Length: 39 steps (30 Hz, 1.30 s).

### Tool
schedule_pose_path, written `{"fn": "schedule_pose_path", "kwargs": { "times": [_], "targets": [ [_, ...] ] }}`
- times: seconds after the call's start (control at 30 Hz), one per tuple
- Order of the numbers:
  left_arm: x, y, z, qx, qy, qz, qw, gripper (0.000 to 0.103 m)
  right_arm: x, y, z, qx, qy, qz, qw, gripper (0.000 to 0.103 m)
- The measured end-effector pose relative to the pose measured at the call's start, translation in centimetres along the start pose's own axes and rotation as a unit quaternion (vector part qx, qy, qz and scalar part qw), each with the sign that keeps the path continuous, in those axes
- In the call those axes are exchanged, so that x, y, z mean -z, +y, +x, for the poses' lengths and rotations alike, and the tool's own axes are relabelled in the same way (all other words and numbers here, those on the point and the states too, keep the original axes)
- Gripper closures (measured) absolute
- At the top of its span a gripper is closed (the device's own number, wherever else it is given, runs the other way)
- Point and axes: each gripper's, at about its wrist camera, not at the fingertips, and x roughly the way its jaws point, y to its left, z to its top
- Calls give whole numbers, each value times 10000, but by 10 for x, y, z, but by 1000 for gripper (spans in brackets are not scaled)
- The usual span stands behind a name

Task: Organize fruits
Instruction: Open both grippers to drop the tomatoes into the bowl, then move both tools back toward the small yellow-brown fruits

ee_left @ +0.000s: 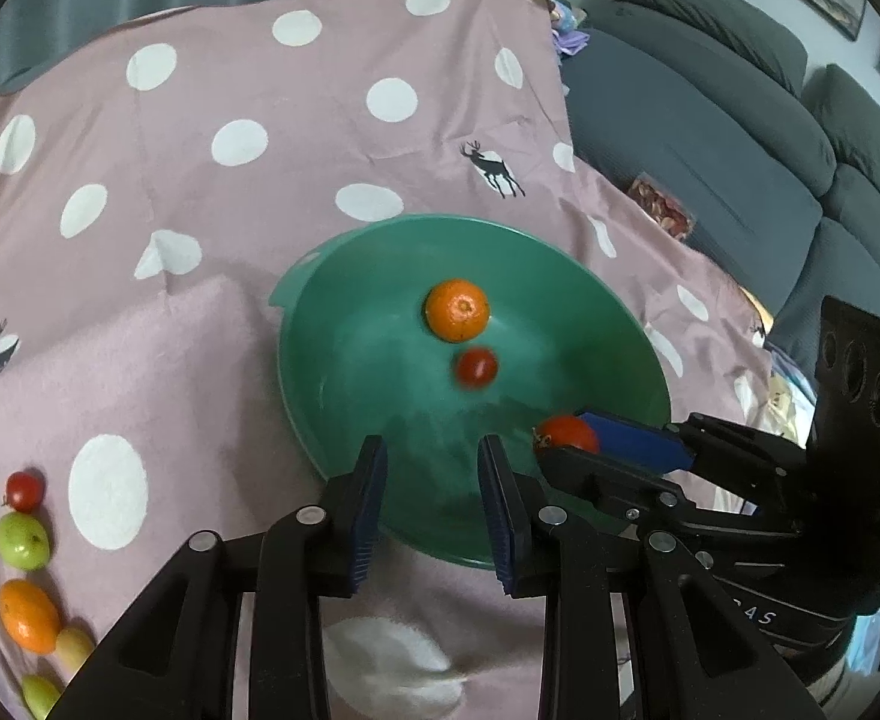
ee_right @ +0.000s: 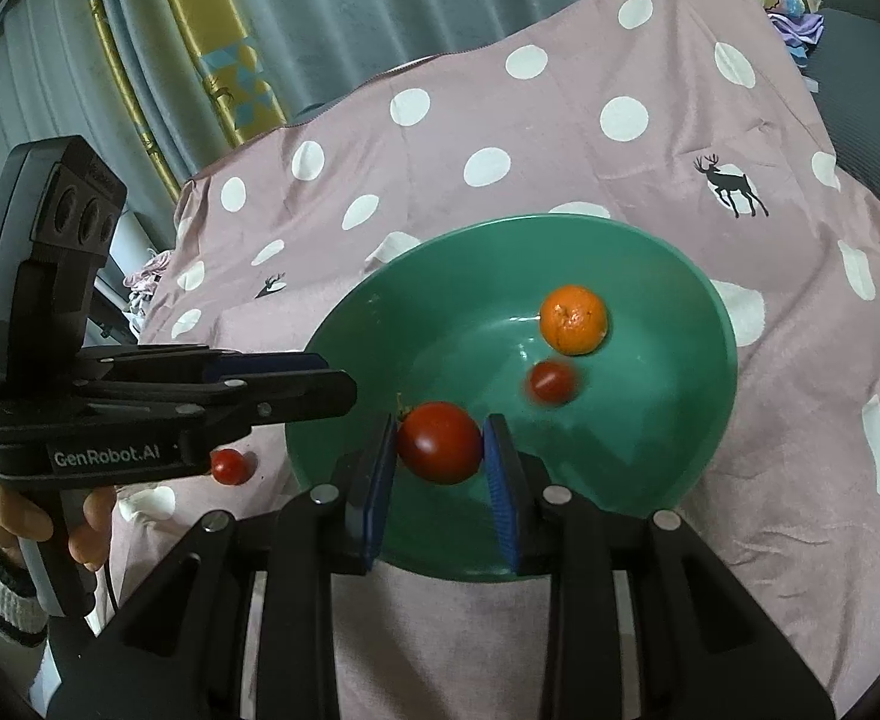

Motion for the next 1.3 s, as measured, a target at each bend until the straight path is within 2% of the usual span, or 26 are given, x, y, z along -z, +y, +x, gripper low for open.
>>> {"fn": "schedule_pose_path", "kwargs": {
  "times": [0.17, 0.23, 0.3, 0.43, 0.6, 0.87, 1.07, 1.3],
  "targets": [
    [6, 3, -12, -9, -76, -131, 9999, 70, 3, 1, -5, -13, -30, 109, 9999, 68],
    [11, 6, -17, -90, -100, -185, 9997, 51, 4, 1, -8, 9, -34, 163, 9999, 62],
    [17, 10, -24, -134, -144, -281, 9994, 48, 6, 2, -11, 29, -35, 203, 9998, 61],
    [30, 25, -42, -263, -217, -509, 9981, 48, 9, 7, -18, 34, -49, 225, 9997, 61],
    [58, 57, -71, -672, -302, -912, 9931, 48, 13, 17, -24, -19, -41, 195, 9998, 59],
    [122, 119, -116, -1192, -385, -1875, 9742, 48, 21, 51, -22, -257, 116, -114, 9995, 56],
    [149, 130, -129, -1188, -440, -2205, 9671, 48, 26, 86, -10, -519, 346, -489, 9969, 56],
    [164, 132, -133, -960, -512, -2252, 9682, 48, 37, 128, 15, -964, 831, -874, 9880, 56]
  ]
}}
